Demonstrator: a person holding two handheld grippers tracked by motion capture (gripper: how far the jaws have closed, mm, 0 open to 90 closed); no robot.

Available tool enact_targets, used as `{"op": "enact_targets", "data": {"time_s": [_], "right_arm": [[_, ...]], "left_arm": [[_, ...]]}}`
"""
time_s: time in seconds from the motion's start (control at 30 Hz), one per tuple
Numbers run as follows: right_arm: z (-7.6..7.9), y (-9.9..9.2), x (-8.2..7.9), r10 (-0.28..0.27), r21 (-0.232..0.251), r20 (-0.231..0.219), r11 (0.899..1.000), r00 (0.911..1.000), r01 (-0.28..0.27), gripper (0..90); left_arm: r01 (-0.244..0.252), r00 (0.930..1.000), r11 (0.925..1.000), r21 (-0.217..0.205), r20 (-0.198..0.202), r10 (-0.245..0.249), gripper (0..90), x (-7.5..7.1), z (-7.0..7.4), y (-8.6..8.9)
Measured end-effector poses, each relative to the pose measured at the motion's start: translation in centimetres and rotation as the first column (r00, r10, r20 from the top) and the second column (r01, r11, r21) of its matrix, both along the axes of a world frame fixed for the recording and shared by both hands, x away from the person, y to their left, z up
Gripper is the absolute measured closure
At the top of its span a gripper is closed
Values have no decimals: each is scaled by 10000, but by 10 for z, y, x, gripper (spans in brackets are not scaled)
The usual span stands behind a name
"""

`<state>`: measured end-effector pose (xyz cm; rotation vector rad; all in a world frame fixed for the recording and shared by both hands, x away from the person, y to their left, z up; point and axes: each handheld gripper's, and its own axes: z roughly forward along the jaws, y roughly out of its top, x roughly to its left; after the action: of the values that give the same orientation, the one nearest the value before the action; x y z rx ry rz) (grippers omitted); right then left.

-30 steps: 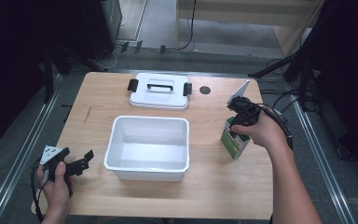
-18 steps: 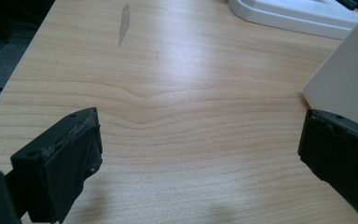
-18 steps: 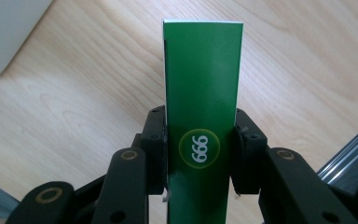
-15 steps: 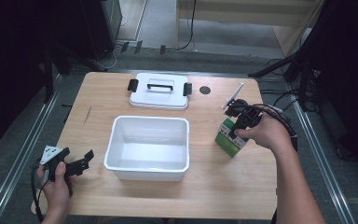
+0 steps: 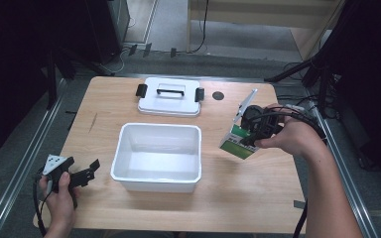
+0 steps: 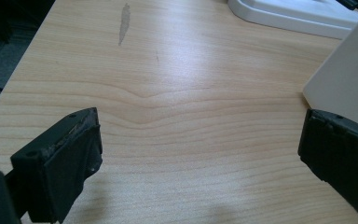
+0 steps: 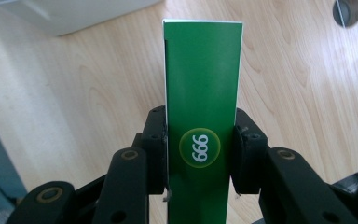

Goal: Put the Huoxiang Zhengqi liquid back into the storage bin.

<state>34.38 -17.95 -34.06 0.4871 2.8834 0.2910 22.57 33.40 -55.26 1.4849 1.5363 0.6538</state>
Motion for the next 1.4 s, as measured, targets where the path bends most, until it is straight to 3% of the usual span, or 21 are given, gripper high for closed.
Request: {"op": "enact_targets", "data": {"time_s": [0.13, 0.3, 0.47, 0.67, 0.9, 1.1, 1.27, 1.4], "right_arm": [[14, 5, -9, 701, 26, 18, 9975, 9975, -701, 647], [26, 10, -15, 1122, -201, -3, 9935, 9937, -1121, 646], [40, 17, -21, 1280, -357, -88, 9911, 9917, -1283, 647], [52, 28, -27, 1855, -76, -107, 9826, 9826, -1855, 647], [69, 42, -32, 2243, -123, -30, 9744, 9745, -2243, 647], [78, 51, -34, 2379, -80, -30, 9713, 9713, -2379, 647], [80, 66, -36, 2496, -41, -308, 9683, 9679, -2498, 647], [80, 80, -34, 2811, 41, -326, 9597, 9591, -2812, 647]], "left_arm": [[-23, 10000, 10000, 24, -4, 23, 3, 0, 0, 0], [-24, 10000, 10000, 27, 7, 24, 4, 0, 0, 0], [-22, 10000, 10000, 27, -11, 22, 4, 0, 0, 0], [-19, 10000, 10000, 27, 2, 19, 3, 0, 0, 0], [1, 10000, 10000, 0, -5, -1, 3, 0, 0, 0], [-13, 10000, 10000, 10, 1, 13, 3, 0, 0, 0], [-17, 10000, 10000, 32, -29, 17, 4, 0, 0, 0], [-6, 10000, 10000, -2, -1, 6, 4, 0, 0, 0]]}}
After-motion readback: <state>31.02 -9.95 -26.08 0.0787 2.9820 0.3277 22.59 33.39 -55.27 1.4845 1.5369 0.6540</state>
